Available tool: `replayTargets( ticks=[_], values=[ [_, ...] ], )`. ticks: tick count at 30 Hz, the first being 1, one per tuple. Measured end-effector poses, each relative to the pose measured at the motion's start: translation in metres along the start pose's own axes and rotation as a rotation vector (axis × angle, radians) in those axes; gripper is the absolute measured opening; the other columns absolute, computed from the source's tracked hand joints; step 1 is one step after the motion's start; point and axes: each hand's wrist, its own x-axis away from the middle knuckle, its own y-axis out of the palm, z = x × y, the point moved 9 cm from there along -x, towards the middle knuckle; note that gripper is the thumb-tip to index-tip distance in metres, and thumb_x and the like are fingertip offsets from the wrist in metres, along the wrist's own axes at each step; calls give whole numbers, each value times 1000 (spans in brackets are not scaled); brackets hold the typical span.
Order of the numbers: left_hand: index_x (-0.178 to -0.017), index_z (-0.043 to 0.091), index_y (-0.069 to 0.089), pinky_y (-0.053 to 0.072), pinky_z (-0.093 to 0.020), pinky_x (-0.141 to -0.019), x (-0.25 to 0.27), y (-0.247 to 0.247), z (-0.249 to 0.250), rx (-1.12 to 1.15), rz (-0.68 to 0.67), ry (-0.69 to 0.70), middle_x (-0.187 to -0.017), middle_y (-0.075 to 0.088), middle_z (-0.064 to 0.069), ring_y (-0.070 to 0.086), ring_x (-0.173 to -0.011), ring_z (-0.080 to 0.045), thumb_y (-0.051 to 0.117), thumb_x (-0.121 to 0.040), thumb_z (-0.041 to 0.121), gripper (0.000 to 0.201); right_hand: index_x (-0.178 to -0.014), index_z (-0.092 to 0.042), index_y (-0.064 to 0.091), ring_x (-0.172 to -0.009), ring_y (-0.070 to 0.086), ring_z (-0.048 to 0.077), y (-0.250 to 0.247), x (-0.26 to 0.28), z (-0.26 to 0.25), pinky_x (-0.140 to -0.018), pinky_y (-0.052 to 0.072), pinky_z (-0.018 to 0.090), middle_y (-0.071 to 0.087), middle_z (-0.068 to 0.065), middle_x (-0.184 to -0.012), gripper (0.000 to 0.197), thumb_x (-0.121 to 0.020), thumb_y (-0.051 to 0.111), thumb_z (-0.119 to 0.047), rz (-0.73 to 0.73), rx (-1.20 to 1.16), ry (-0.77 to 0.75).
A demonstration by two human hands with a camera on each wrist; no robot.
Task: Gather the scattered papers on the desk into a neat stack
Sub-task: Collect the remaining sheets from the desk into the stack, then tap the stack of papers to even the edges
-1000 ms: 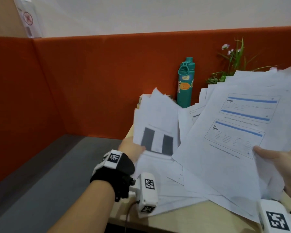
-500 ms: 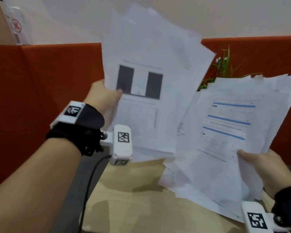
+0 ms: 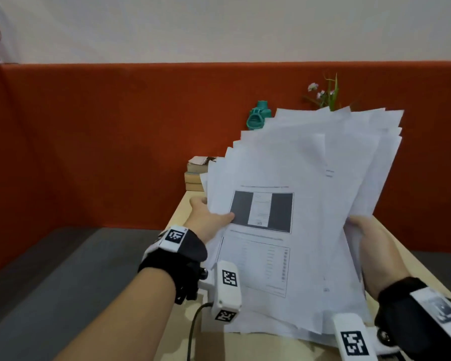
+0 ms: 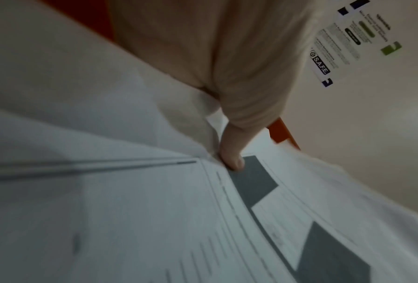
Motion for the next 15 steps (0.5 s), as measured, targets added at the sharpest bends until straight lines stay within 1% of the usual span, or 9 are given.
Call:
replayTargets(
  ticks=[2,3,5,7,8,9,12,14,15],
  values=[
    [-134,8,24,46,-27,-78,4,-1,14,33,61,79,-92,45,9,53,-84,-10,67,-85,11,65,-121,-27,66,-105,73,12,12,2,-6,-83,56,29,77,-11,-113,37,-101,41,-46,-45,-20,-48],
    [-136,9,24,47,-27,-79,7,-1,23,69,72,119,-94,47,9,55,-84,-9,65,-86,10,65,-118,-29,66,-101,73,10,16,2,-8,-85,54,29,78,-12,-110,35,-95,49,-49,-47,43,-74],
    [-136,12,35,50,-30,-88,12,-5,45,150,89,213,-109,58,3,61,-99,-16,65,-86,10,59,-111,-22,68,-95,74,17,12,-1,-18,-83,54,32,78,-5,-104,25,-88,68,-31,41,186,-146],
    [-121,23,50,53,-35,-92,17,-13,69,171,105,307,-117,62,-1,62,-108,-20,70,-80,22,46,-103,-20,68,-90,72,13,3,-6,-33,-79,54,30,77,-7,-95,17,-88,71,-12,125,198,-213],
    [-114,31,52,54,-38,-93,19,-17,79,173,97,350,-120,63,-1,62,-110,-21,73,-74,29,45,-101,-22,69,-87,73,10,0,-8,-41,-79,54,29,78,-10,-90,18,-87,72,-10,133,175,-237],
    [-112,34,51,53,-39,-94,21,-20,88,194,66,371,-121,63,-1,63,-110,-20,77,-70,29,49,-102,-22,69,-86,74,9,0,-11,-48,-80,54,29,79,-11,-89,19,-86,73,-12,127,154,-258],
    [-126,25,43,55,-31,-91,24,-21,96,281,-25,395,-120,66,1,65,-109,-16,81,-72,10,67,-111,-19,71,-91,75,9,17,-9,-59,-77,56,24,80,-8,-102,34,-78,77,-24,31,133,-280],
    [-123,23,49,56,-29,-90,29,-21,99,261,-9,442,-119,66,0,66,-106,-13,82,-71,8,64,-116,-17,71,-92,75,7,34,-7,-59,-70,56,16,80,-7,-103,38,-78,76,-22,-43,133,-271],
    [-117,24,52,57,-25,-86,30,-22,99,268,6,469,-114,67,0,68,-100,-9,82,-71,8,58,-115,-17,71,-91,75,6,40,-5,-60,-68,56,13,80,-8,-102,37,-79,75,-22,-70,129,-270]
  ],
)
